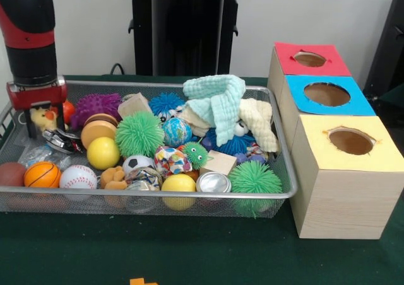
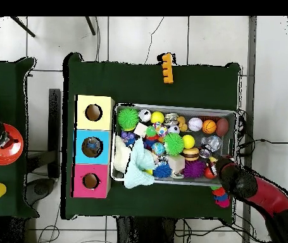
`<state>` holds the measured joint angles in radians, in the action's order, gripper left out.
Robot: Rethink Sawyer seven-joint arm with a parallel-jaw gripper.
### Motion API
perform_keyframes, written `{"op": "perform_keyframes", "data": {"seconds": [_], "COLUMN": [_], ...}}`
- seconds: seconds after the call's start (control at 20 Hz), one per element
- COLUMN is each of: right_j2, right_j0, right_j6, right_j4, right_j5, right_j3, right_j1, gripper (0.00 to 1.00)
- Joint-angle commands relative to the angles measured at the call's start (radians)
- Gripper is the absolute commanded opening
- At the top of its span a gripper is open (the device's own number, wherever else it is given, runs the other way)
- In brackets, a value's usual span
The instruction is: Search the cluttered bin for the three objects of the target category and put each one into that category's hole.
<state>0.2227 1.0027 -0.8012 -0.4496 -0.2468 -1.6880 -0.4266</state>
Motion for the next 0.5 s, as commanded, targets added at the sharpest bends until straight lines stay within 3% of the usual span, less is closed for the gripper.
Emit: {"op": "perform_keyframes", "data": {"seconds": [0.05,0.5], "right_j2": [-0.016,-0.021], "right_j0": [-0.046,-0.07], "right_j6": [-0.205,-0.215], "right_j4": [0.08,0.127], "right_j5": [-0.148,-0.153], "right_j3": [-0.064,-0.07], "right_j1": [-0.122,-0.131], "gripper": [1.0,1.0]}}
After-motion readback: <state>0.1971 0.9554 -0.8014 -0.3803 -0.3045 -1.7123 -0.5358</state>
